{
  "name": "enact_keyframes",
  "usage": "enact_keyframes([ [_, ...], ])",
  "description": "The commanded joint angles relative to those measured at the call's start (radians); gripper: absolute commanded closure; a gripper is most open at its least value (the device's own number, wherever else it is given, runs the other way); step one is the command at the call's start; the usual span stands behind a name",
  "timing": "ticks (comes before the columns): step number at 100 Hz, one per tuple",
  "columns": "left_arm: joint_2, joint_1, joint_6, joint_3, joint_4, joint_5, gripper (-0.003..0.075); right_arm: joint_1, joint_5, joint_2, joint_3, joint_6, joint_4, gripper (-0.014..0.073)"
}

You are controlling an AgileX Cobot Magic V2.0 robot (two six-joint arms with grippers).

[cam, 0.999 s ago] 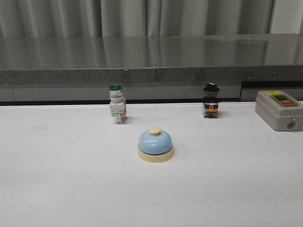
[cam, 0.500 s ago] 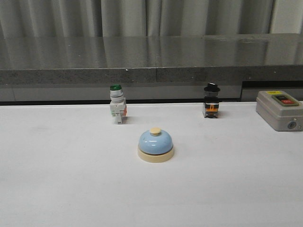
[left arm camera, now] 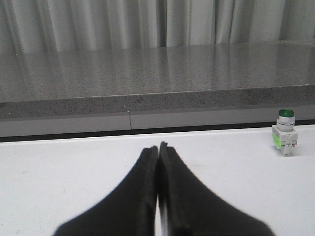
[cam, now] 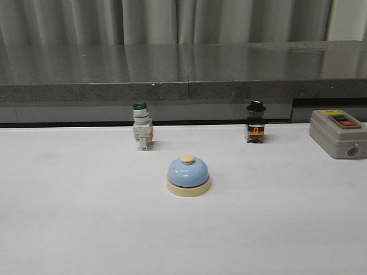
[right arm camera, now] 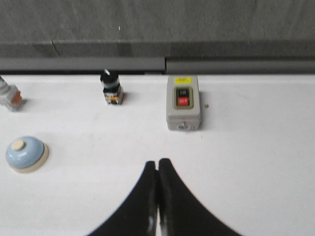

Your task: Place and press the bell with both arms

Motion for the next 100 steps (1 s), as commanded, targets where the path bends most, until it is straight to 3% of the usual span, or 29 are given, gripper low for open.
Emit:
enact_keyframes([
  [1, -0.029, 0.003, -0.007, 0.041, 0.000, -0.084, 0.0740, -0.006, 0.034, 0.111, -0.109, 0.000, 0.003, 0.0654],
  [43, -0.029, 0.003, -0.007, 0.041, 0.000, -0.084, 0.0739, 0.009, -0.032, 0.399, -0.174, -0.002, 0.057, 0.0654],
  [100, -0.029, 0.003, -0.007, 0.041, 0.000, -0.084, 0.0739, 0.320, -0.034, 0.939, -0.518, -0.002, 0.057, 0.0654],
])
